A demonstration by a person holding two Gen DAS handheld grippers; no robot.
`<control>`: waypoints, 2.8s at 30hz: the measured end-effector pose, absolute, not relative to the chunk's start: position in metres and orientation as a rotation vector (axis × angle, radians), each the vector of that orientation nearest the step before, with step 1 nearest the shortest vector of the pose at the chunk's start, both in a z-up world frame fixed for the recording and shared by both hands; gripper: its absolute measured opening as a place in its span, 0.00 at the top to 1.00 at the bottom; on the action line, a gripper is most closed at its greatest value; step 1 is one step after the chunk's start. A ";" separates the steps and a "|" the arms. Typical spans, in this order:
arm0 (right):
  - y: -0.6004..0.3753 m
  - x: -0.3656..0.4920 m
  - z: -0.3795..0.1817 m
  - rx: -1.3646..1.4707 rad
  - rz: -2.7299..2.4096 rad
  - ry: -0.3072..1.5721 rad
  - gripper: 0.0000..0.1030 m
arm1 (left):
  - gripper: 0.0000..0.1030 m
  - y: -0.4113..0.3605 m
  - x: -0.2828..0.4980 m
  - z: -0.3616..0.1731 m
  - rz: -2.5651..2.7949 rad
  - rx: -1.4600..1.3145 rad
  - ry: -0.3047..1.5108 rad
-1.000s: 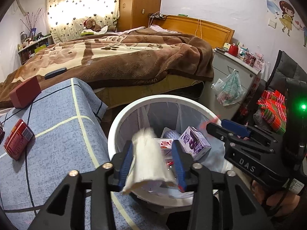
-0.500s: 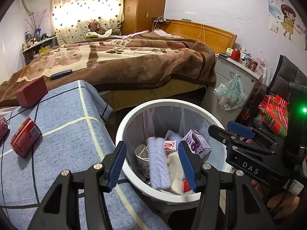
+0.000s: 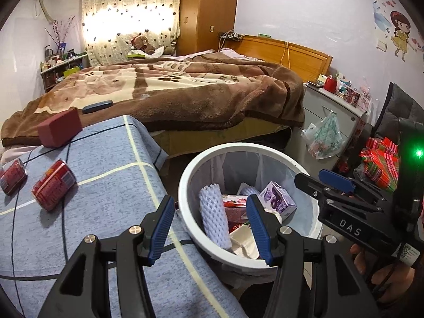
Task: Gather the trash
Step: 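Open both tools to drop the wrapper and cup into the bin, then move both tools back over the table toward the two red cans, then grasp a red can with the right tool while left tool grasps the red milk can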
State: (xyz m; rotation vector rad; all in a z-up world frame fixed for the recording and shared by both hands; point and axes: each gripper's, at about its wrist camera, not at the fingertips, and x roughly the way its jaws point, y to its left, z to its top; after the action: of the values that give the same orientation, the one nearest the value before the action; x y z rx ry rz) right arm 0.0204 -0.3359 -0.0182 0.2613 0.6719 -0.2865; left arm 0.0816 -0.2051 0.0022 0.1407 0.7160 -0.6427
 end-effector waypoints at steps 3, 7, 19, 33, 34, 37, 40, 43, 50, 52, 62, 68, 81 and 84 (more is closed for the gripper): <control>-0.331 0.021 -0.016 0.262 -0.278 0.664 0.45 | 0.43 -0.197 0.081 0.004 -0.629 0.131 0.710; -0.324 0.023 -0.014 0.257 -0.264 0.658 0.45 | 0.43 -0.185 0.079 0.008 -0.600 0.131 0.690; -0.293 0.033 -0.008 0.232 -0.196 0.651 0.45 | 0.43 -0.134 0.080 0.019 -0.524 0.081 0.657; -0.240 0.056 -0.004 0.193 -0.079 0.654 0.45 | 0.42 -0.056 0.091 0.020 -0.370 0.033 0.647; -0.236 0.058 -0.003 0.192 -0.072 0.657 0.45 | 0.42 -0.051 0.092 0.020 -0.365 0.026 0.647; -0.221 0.067 -0.002 0.177 -0.035 0.667 0.45 | 0.42 -0.031 0.097 0.018 -0.336 0.008 0.652; -0.210 0.074 0.000 0.173 -0.007 0.668 0.45 | 0.42 -0.013 0.103 0.018 -0.303 -0.003 0.653; -0.198 0.083 0.001 0.182 0.022 0.677 0.45 | 0.42 0.007 0.111 0.018 -0.271 -0.014 0.651; -0.171 0.112 -0.004 0.233 0.081 0.728 0.45 | 0.42 0.051 0.131 0.012 -0.214 -0.052 0.668; -0.166 0.119 -0.007 0.254 0.085 0.742 0.45 | 0.41 0.061 0.137 0.011 -0.195 -0.055 0.670; -0.128 0.161 -0.019 0.262 0.113 0.810 0.45 | 0.38 0.099 0.174 0.005 -0.130 -0.021 0.684; -0.120 0.184 -0.032 0.308 0.058 0.839 0.42 | 0.37 0.111 0.205 0.002 -0.144 0.033 0.704; -0.107 0.224 -0.043 0.326 -0.011 0.905 0.32 | 0.32 0.114 0.288 -0.004 -0.224 0.115 0.752; -0.103 0.230 -0.051 0.323 -0.007 0.933 0.31 | 0.32 0.113 0.301 -0.008 -0.243 0.126 0.763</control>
State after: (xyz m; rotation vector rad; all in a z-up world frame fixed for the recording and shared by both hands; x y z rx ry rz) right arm 0.2295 -0.1028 -0.0507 0.3229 0.9333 -0.0065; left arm 0.3009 0.1134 -0.0084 0.1259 0.7635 -0.2427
